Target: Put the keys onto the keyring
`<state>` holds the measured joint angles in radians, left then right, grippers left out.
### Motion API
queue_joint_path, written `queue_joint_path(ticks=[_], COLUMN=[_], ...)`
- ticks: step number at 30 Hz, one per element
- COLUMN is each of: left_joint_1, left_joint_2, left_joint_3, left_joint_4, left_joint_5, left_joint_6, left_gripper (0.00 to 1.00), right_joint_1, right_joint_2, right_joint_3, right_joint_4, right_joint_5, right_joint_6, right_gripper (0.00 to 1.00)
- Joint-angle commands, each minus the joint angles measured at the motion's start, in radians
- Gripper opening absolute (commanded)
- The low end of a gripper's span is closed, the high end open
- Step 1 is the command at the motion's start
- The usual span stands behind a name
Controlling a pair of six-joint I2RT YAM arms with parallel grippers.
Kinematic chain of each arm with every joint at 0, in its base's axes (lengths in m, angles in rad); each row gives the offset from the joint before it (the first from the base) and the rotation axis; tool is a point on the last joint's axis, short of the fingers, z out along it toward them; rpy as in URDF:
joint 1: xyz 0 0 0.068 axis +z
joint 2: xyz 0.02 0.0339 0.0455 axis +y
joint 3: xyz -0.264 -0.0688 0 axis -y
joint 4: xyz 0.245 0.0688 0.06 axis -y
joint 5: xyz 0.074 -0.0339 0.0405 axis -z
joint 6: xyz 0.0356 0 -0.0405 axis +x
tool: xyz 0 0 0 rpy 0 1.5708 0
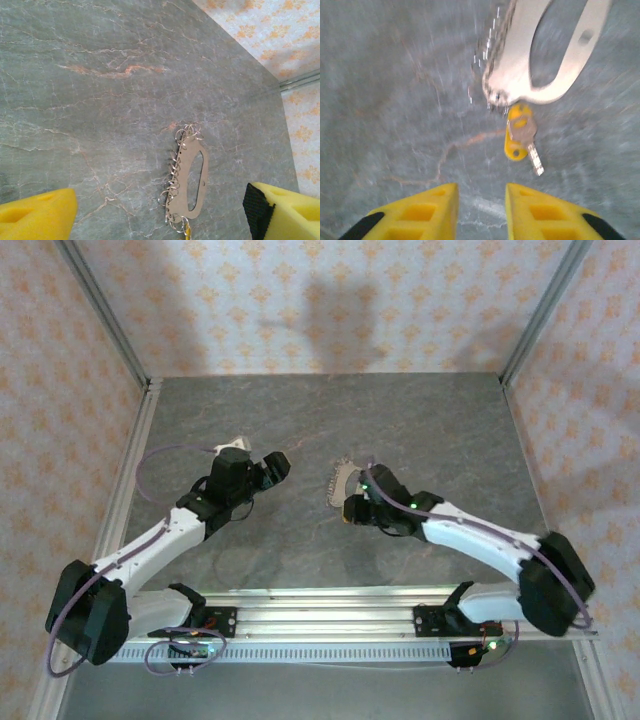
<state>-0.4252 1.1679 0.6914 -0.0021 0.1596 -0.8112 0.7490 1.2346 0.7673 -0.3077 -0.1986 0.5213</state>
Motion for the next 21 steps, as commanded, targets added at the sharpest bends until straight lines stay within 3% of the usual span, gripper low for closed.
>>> queue_joint_path(ticks=[1,5,21], left_joint_1=[0.002,0.002,-0.017], left_joint_2=[0.021,0.062,0.185], left_joint_3=[0.014,0.021,0.060], left_joint_4=[0.053,0.078,0.142], left_joint_5=[0.021,0.049,0.131], left_joint_6=[-0.010,-0.014,-0.032], left_gripper=[0.88,0.88,0.87], right_joint_1=[-0.010,-0.013,0.035], right_joint_2=[-0.084,-0.061,0.300], right_joint_3=[-0.062,-0.094,0.038], right_joint_4=[-0.052,-0.048,0.065], right_joint_5=[0.177,0.197,0.149], right_joint_6=[0.033,0.016,-0.071], right_gripper=[0.37,0.43,0.42])
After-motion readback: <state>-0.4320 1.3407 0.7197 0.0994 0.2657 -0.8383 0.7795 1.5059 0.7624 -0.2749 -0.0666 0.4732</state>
